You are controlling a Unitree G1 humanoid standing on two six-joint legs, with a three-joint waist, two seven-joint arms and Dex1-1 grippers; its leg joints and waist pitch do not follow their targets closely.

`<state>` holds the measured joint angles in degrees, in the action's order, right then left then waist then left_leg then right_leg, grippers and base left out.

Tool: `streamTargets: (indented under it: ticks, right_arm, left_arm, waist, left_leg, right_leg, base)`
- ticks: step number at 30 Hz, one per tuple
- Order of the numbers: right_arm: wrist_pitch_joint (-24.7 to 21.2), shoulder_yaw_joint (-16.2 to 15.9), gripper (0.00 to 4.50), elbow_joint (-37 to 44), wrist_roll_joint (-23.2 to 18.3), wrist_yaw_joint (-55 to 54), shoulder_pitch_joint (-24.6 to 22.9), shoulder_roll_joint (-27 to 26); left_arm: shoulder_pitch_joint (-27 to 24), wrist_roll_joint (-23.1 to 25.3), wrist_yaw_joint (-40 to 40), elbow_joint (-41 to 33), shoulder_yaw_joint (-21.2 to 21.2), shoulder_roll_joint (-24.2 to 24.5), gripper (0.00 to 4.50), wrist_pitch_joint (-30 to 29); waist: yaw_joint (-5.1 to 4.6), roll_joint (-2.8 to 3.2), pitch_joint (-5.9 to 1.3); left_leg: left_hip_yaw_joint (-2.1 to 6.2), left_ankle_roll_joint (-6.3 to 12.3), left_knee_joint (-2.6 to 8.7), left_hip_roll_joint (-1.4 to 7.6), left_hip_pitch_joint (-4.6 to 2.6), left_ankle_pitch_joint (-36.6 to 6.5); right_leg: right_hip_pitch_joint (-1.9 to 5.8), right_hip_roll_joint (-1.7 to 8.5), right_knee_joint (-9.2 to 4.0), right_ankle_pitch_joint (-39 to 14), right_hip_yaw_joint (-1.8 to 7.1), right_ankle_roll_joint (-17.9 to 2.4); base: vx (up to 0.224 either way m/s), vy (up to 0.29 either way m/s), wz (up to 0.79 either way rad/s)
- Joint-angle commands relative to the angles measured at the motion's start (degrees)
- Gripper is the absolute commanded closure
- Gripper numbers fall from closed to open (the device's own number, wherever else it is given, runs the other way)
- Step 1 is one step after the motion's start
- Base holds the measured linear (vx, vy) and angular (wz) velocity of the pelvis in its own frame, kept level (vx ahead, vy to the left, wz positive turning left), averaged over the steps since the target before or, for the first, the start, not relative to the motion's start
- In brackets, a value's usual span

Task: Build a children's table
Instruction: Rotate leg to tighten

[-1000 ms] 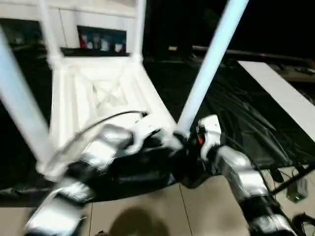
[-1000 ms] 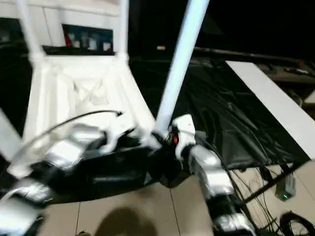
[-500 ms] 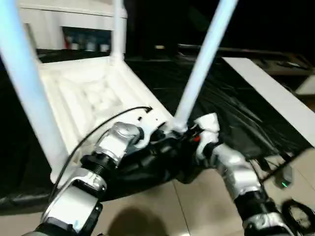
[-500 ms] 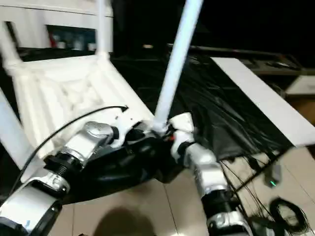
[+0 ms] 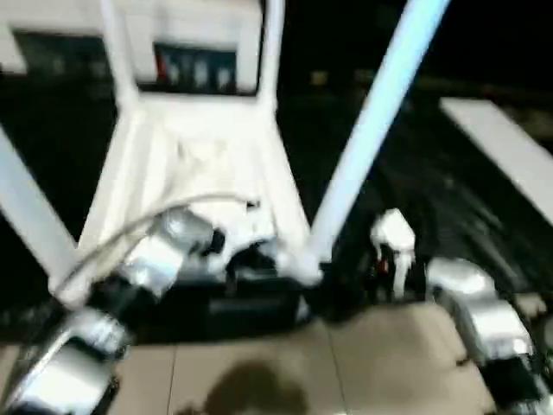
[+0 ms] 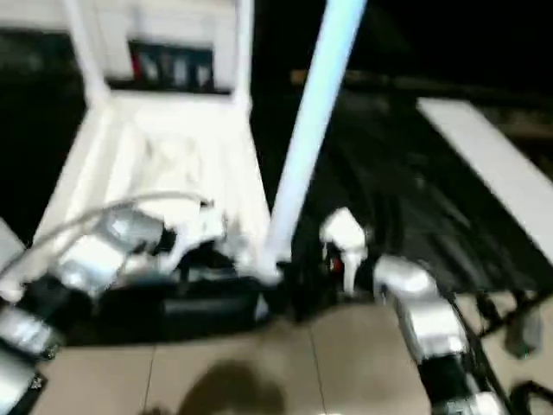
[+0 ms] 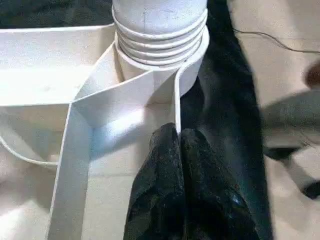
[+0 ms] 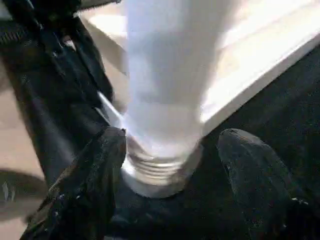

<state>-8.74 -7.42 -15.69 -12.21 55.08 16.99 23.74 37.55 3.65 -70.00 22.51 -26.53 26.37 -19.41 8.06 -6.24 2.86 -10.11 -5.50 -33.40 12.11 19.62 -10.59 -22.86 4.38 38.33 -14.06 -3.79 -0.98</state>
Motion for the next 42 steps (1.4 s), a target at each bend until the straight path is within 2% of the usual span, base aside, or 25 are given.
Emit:
streamTargets:
  ticks: [1,2,3,4,5,7,8,13,15,17,23,33,35,37,39,42]
  right_arm:
    - [-0.1,-0.5,1.3,0.8,0.2,0.4,-0.7,0.8]
    - [-0.1,-0.7,1.3,0.8,0.4,0.4,-0.7,0.6]
    - [-0.1,-1.3,1.3,0.6,0.9,0.3,-0.5,0.0]
    - [0.2,-1.7,1.3,0.3,1.3,0.1,-0.3,-0.3]
    - [0.2,-1.7,1.3,0.3,1.3,0.1,-0.3,-0.3]
    - [1.0,-2.2,1.3,-1.8,2.4,-1.1,1.0,-1.6]
    - [1.3,-2.4,1.3,-2.7,2.7,-1.7,1.6,-2.2]
    - [2.0,-2.9,1.3,-5.5,3.1,-2.5,3.8,-4.3]
    - [2.4,-2.9,1.3,-6.7,3.1,-2.8,4.8,-5.0]
    - [2.6,-2.8,1.3,-7.2,2.9,-2.6,5.2,-5.2]
    - [2.8,-2.9,1.74,-7.8,2.5,-1.3,5.3,-5.5]
    - [2.2,-1.2,1.85,-8.3,0.9,-3.0,4.5,-6.8]
    - [1.9,-0.3,1.85,-9.1,1.6,-6.8,4.4,-7.8]
    - [1.9,0.7,1.85,-10.5,2.5,-11.6,4.5,-9.3]
    - [2.3,1.5,1.85,-11.9,3.3,-16.3,4.5,-11.0]
    - [2.3,2.9,1.86,-13.7,4.2,-24.1,4.6,-14.5]
  left_arm:
    - [-2.1,1.4,-2.0,0.6,-3.4,0.4,4.5,-1.1]
    - [-2.1,1.3,-2.1,0.2,-3.3,0.6,4.5,-1.1]
    - [-2.2,1.1,-2.1,-0.3,-3.2,0.7,4.5,-1.3]
    - [-2.4,1.1,-2.2,-0.9,-2.9,0.7,4.5,-1.6]
    - [-2.4,1.1,-2.2,-0.9,-2.9,0.7,4.5,-1.6]
    - [-2.7,1.3,-2.3,-1.8,-2.7,0.7,4.5,-2.1]
    - [-2.9,1.3,-2.3,-2.3,-2.7,0.7,4.5,-2.3]
    - [-2.9,1.4,-1.8,-2.8,-2.9,0.8,4.5,-2.4]
    - [-2.9,1.5,-1.5,-2.9,-2.7,0.7,4.5,-2.6]
    - [-2.9,1.5,-1.4,-2.9,-2.6,0.8,4.5,-2.6]
    - [-3.2,1.7,-1.3,-3.0,-2.4,1.0,4.5,-2.9]
    - [-3.5,1.1,0.6,-2.4,-1.1,0.0,4.5,-3.3]
    - [-3.4,0.8,3.5,-1.3,0.2,-1.9,4.5,-3.9]
    - [-3.1,1.0,7.5,0.2,1.4,-4.1,4.5,-4.7]
    - [-2.9,1.1,11.3,1.6,2.5,-6.7,4.5,-5.5]
    - [-2.6,1.0,16.7,3.9,3.8,-11.1,4.5,-6.8]
  waist:
    - [-0.37,0.23,-3.59]
    - [-0.79,0.24,-3.41]
    - [-0.93,0.08,-3.29]
    - [-0.98,0.14,-3.17]
    - [-1.26,0.31,-2.93]
    - [-1.48,0.37,-2.95]
    - [-1.91,0.31,-2.95]
    - [-2.28,0.19,-3.01]
    - [-2.25,0.31,-3.12]
    - [-2.3,0.18,-3.23]
    - [-2.4,0.21,-3.15]
    - [-2.69,0.26,-3.14]
    - [-2.72,0.32,-2.98]
    - [-2.97,0.44,-2.89]
    - [-3.14,0.35,-2.88]
    - [-3.55,0.16,-2.57]
  left_leg:
    - [-0.41,5.48,2.35,0.93,-0.42,2.8]
    - [-0.35,5.45,2.46,0.91,0.21,0.3]
    - [-0.22,4.01,2.81,1.11,0.47,-2.9]
    - [-0.15,3.4,2.99,1.16,0.45,-4.0]
    - [-0.08,2.21,3.25,1.26,0.35,-6.4]
    - [0.01,1.28,3.38,1.38,0.23,-7.7]
    - [0.15,0.48,3.49,1.38,0.38,-7.9]
    - [0.17,0.32,3.43,1.34,0.46,-6.7]
    - [0.08,0.63,3.34,1.33,0.31,-5.5]
    - [0.08,1.18,3.24,1.25,0.48,-3.7]
    - [0.11,1.05,3.36,1.27,0.51,-5.0]
    - [0.12,0.96,3.44,1.32,0.43,-5.4]
    - [0.08,0.6,3.51,1.31,0.38,-6.1]
    - [0.09,-0.29,3.7,1.39,0.24,-8.1]
    - [0.31,-1.1,3.87,1.43,0.28,-10.0]
    - [0.41,-1.5,4.08,1.38,0.39,-12.0]
  right_leg:
    - [2.6,2.72,-3.87,14.5,2.97,-14.5]
    - [3.13,2.82,-4.11,12.2,3.1,-15.1]
    - [3.46,3.09,-4.75,6.5,3.0,-13.8]
    - [3.44,3.16,-4.99,4.1,2.96,-13.2]
    - [3.25,3.28,-5.54,-0.7,2.97,-12.0]
    - [3.22,3.4,-5.8,-3.5,3.05,-11.2]
    - [3.21,3.45,-5.87,-5.0,3.05,-10.5]
    - [3.2,3.44,-5.8,-4.2,3.12,-10.0]
    - [3.19,3.35,-5.44,-1.3,3.16,-10.7]
    - [3.44,3.23,-5.09,2.5,3.09,-11.4]
    - [3.5,3.35,-5.34,0.4,3.07,-11.1]
    - [3.47,3.37,-5.44,0.0,3.01,-11.3]
    - [3.32,3.43,-5.71,-1.6,3.0,-11.2]
    - [3.06,3.47,-6.15,-5.6,2.96,-10.7]
    - [3.14,3.65,-6.61,-9.7,2.9,-9.7]
    - [2.75,3.67,-7.27,-14.6,2.99,-7.8]
  base:
    - [0.0,0.0,0.0]
    - [0.0,0.0,0.0]
    - [0.0,0.0,0.0]
    - [0.0,0.0,0.0]
    - [0.0,0.0,0.0]
    - [0.0,0.0,0.0]
    - [0.0,0.0,0.0]
    - [0.0,0.0,0.0]
    - [0.0,0.0,0.0]
    - [0.0,0.0,0.0]
    - [0.0,0.0,0.0]
    - [0.0,0.0,0.0]
    - [0.0,0.0,0.0]
    - [0.0,0.0,0.0]
    - [-0.026,0.006,-0.01]
    - [0.0,0.0,0.0]
